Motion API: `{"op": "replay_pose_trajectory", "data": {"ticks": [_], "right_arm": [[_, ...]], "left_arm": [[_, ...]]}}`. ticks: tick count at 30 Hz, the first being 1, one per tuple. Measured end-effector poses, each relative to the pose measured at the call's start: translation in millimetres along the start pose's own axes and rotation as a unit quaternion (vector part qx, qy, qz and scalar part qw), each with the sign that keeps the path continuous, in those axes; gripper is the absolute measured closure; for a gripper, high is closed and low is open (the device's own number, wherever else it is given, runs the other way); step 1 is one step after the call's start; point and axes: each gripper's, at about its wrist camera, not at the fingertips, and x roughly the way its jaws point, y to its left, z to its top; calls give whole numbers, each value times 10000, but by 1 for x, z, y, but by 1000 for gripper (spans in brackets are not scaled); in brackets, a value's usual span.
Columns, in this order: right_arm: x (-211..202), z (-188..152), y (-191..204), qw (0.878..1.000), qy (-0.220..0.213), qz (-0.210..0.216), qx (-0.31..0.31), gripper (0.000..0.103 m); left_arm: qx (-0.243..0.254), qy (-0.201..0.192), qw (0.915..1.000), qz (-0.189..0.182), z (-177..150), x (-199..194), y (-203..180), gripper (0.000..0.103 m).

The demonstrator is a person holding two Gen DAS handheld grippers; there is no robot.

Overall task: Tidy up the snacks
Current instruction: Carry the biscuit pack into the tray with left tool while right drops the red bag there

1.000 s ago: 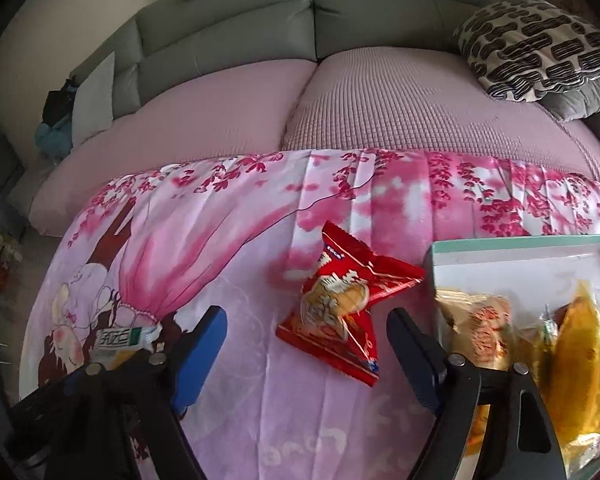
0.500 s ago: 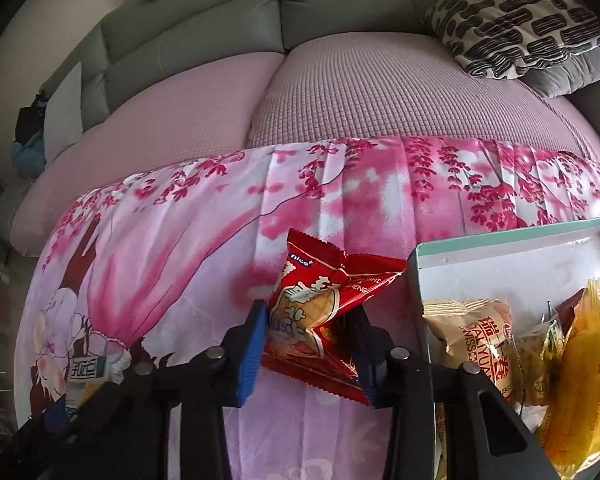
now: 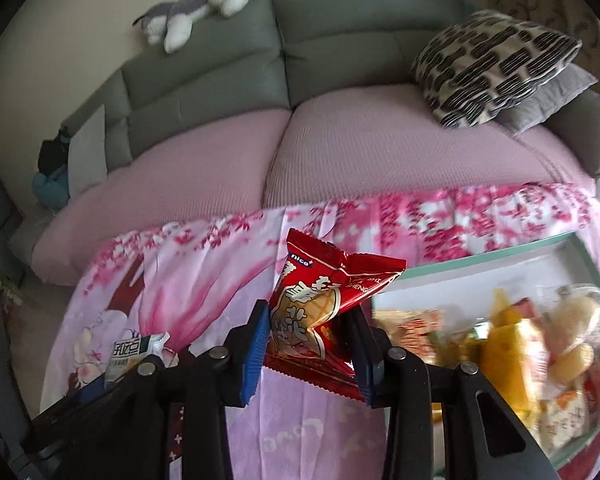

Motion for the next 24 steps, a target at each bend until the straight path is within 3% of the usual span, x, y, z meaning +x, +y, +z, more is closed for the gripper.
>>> {"op": "replay_pose_trajectory", "data": {"ticks": [5, 12, 16, 24], "right_arm": [[-33, -6, -13, 9996, -192, -175, 145, 62], [-67, -24, -55, 9972, -262, -555, 436, 62], [-83, -30, -82, 9945, -327, -820, 568, 62], [-100, -48, -142, 9856, -153, -1303, 1069, 62]], "left_arm": [[276, -186, 9992, -223, -3, -16, -23, 34], [836, -75, 9950, -541, -19, -17, -67, 34], [1341, 76, 9867, -916, -34, -18, -104, 34], [2135, 400, 9682, -1236, -67, -13, -163, 34]]}}
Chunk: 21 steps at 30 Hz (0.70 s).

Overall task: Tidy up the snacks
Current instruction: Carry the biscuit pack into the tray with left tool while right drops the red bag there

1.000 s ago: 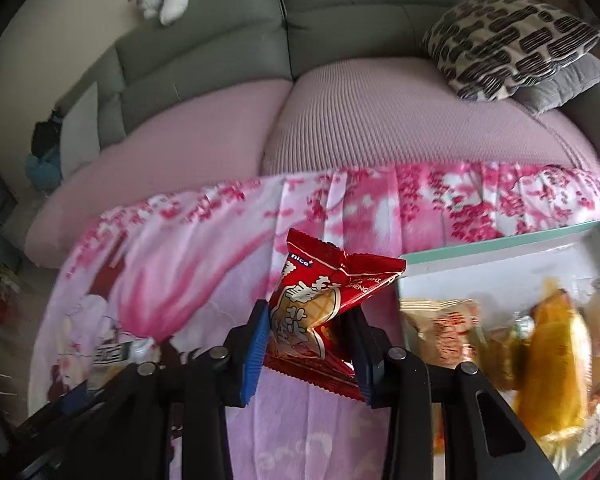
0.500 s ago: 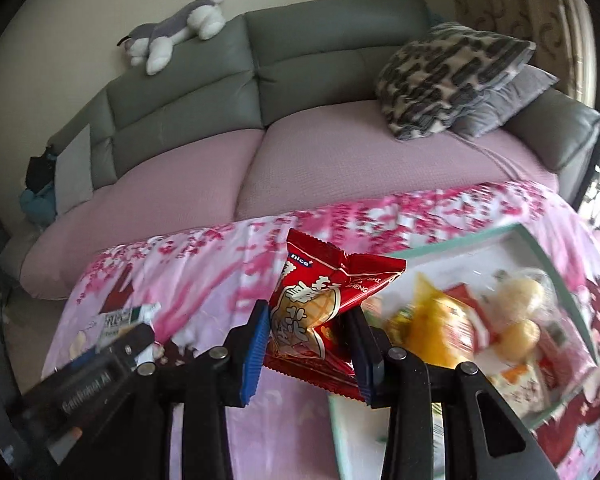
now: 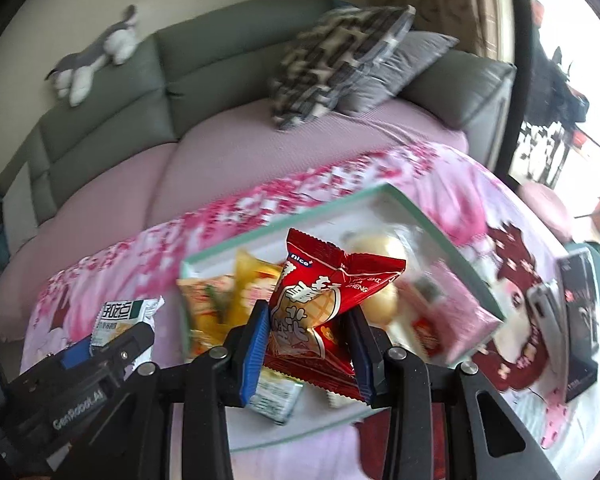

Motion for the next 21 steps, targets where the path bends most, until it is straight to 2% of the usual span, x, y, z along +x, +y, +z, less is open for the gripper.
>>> {"op": "replay_pose_trajectory", "data": {"ticks": [7, 16, 21], "right_arm": [[10, -8, -19, 9996, 253, -63, 133, 62], [28, -16, -22, 9986, 505, -79, 118, 62], [32, -18, -27, 9979, 607, -116, 182, 61]], "left_arm": [[234, 222, 9995, 21, -6, 17, -21, 34], [552, 358, 9978, -101, -13, 25, -39, 37], [469, 471, 9976, -209, -12, 26, -36, 35]]}}
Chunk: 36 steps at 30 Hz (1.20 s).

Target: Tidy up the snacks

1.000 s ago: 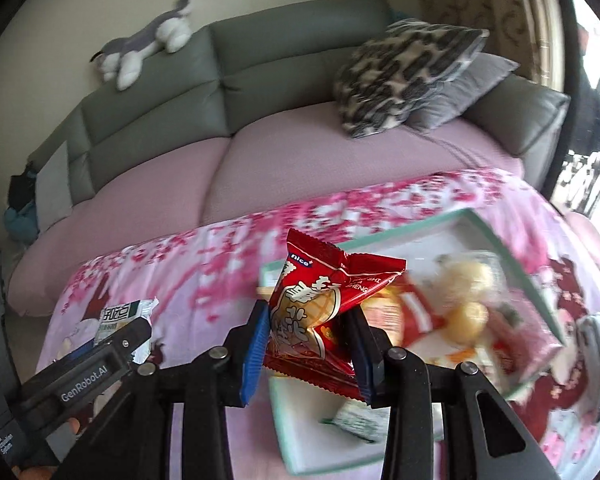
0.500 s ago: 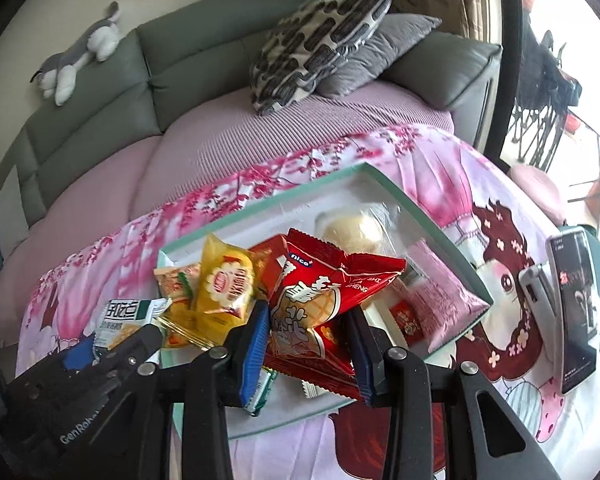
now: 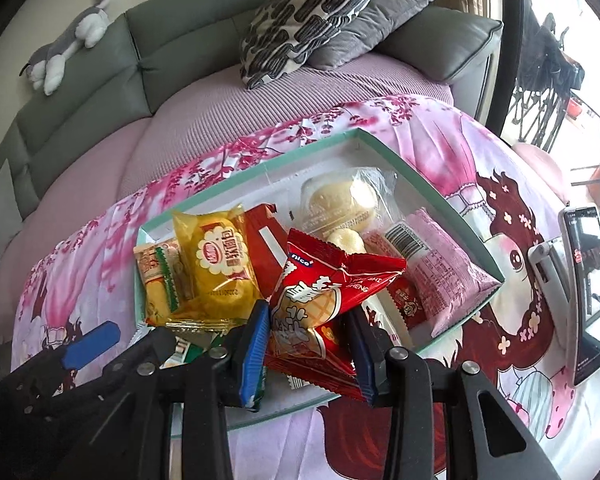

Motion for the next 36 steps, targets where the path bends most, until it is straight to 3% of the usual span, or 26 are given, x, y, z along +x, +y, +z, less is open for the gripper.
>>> {"op": "replay_pose_trajectory", "data": {"ticks": [4, 6, 7, 8, 13, 15, 17, 24, 31, 36], "right_arm": [[2, -2, 1, 10000, 37, 7, -9, 59], [3, -2, 1, 10000, 53, 7, 20, 50], [4, -1, 1, 10000, 61, 1, 33, 37], [4, -2, 1, 10000, 44, -6, 45, 32], [4, -3, 2, 10000, 59, -47, -13, 30], [4, -4, 4, 10000, 53, -54, -46, 20], [4, -5, 5, 10000, 6, 12, -47, 1], [0, -10, 12, 9997, -145, 40, -192, 0], [-14, -16, 24, 9985, -227, -21, -505, 0], [-25, -25, 29, 9975, -271, -2, -656, 0]], "left_arm": [[-91, -70, 9999, 72, 1, -9, 8, 28], [-136, -122, 9998, 115, 2, -14, 13, 27], [-174, -146, 9996, 156, 2, -16, 17, 27], [-198, -153, 9995, 189, 3, -17, 19, 26], [-317, -200, 9978, 538, 1, -19, 35, 14], [-341, -287, 9959, 793, 0, -20, 42, 10], [-437, -415, 9915, 1152, -2, -21, 51, 1], [-528, -399, 9879, 1403, -9, -27, 66, 1], [-555, -501, 9688, 2365, -31, -46, 66, 1], [-763, -250, 9680, 2379, -52, -49, 76, 1]]}}
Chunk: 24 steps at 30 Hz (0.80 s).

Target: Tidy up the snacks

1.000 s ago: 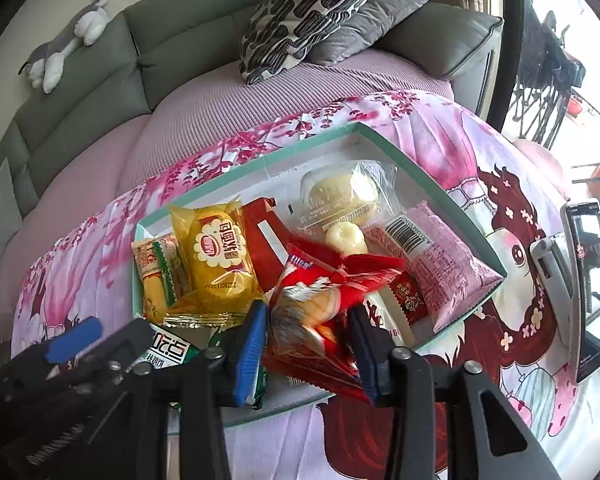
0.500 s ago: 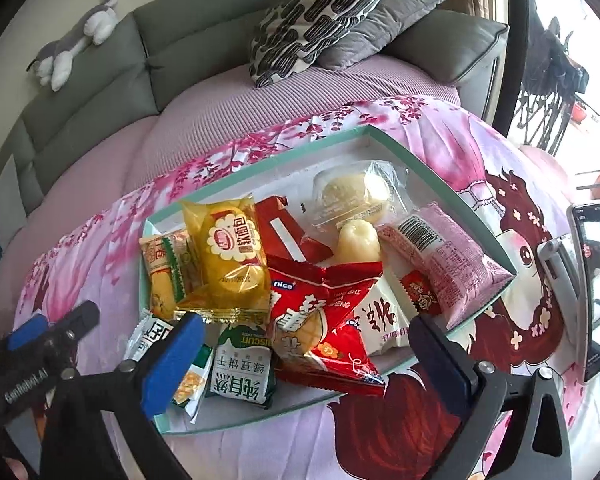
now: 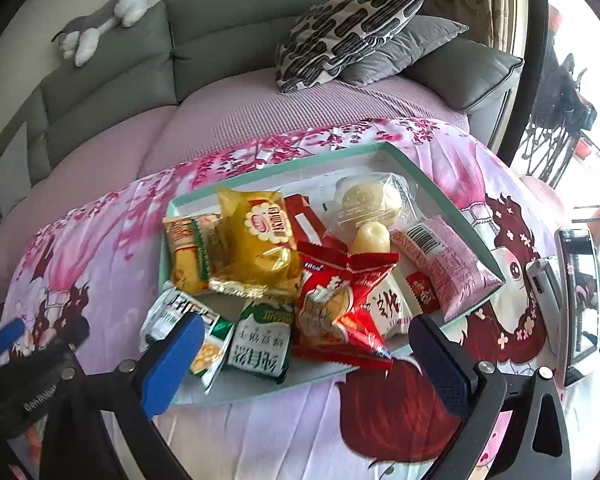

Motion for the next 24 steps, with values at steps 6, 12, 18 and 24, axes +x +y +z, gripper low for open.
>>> {"op": "replay_pose_trajectory", "data": {"ticks": [6, 12, 18, 24], "right_arm": [[-7, -12, 4, 9999, 36, -28, -157, 0], [-8, -22, 5, 9998, 117, -6, -184, 0], [-8, -27, 8, 9995, 142, 13, -270, 0], [-5, -27, 10, 9993, 176, 10, -321, 0]], "left_arm": [[-163, 180, 9997, 83, -18, 0, 13, 1], [-255, 178, 9994, 129, -28, -6, 22, 1], [-244, 245, 9994, 91, -29, -4, 22, 1], [-245, 293, 9992, 86, -29, -2, 22, 1]]}}
